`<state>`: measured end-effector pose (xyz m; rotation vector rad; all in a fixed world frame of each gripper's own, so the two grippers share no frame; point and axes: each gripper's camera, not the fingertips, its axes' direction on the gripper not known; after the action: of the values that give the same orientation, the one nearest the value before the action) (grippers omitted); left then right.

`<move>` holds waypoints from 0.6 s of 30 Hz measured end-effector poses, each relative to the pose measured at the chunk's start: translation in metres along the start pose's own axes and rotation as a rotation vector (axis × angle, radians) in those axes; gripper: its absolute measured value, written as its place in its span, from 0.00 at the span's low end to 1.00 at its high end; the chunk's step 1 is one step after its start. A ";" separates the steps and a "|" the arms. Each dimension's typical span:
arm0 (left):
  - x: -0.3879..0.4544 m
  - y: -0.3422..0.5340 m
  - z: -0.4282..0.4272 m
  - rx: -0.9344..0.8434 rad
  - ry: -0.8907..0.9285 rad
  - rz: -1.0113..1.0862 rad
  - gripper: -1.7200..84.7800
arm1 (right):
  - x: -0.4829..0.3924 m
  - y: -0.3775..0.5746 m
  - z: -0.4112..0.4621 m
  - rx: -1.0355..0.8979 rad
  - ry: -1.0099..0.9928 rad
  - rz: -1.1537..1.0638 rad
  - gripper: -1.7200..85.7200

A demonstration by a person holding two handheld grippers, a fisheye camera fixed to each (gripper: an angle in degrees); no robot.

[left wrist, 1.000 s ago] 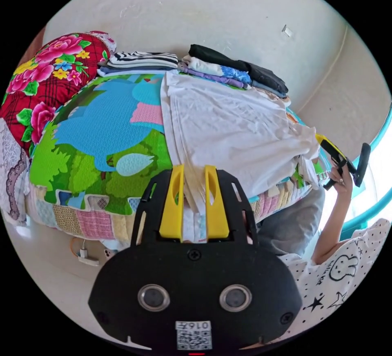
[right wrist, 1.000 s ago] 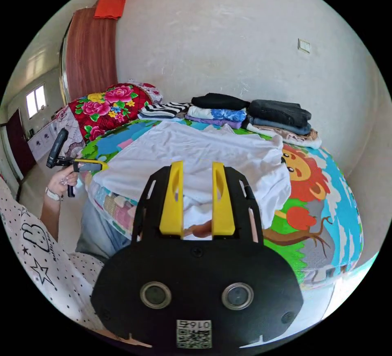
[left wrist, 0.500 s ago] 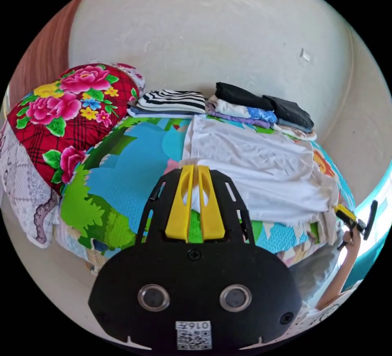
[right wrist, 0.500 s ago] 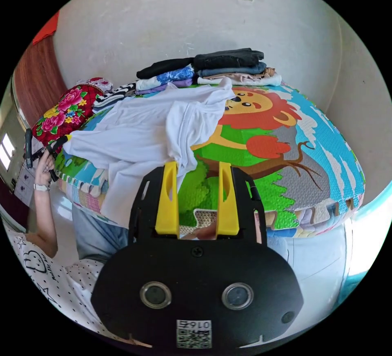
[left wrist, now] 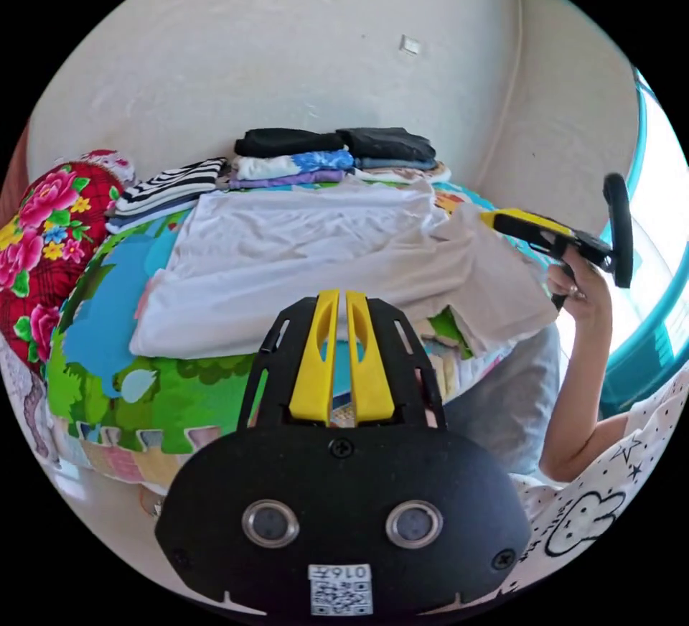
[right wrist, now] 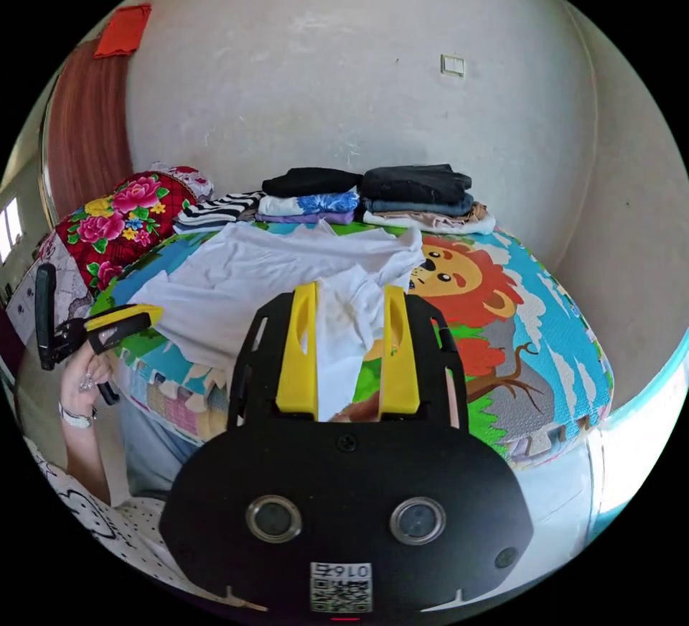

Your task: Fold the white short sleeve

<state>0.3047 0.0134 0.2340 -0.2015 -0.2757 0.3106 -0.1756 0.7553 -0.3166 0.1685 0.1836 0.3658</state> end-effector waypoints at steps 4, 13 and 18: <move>0.035 -0.016 0.014 0.007 0.080 0.088 0.01 | -0.010 0.007 0.034 -0.118 0.148 -0.044 0.15; 0.056 -0.049 0.052 -0.013 0.193 0.136 0.01 | 0.052 0.104 0.006 -0.176 -0.063 -0.043 0.05; 0.070 -0.065 0.074 -0.036 0.280 0.152 0.01 | 0.092 0.127 -0.015 -0.046 0.023 0.090 0.06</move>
<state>0.3649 -0.0131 0.3357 -0.2987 0.0119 0.4232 -0.1373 0.9077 -0.3200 0.1278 0.1909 0.4609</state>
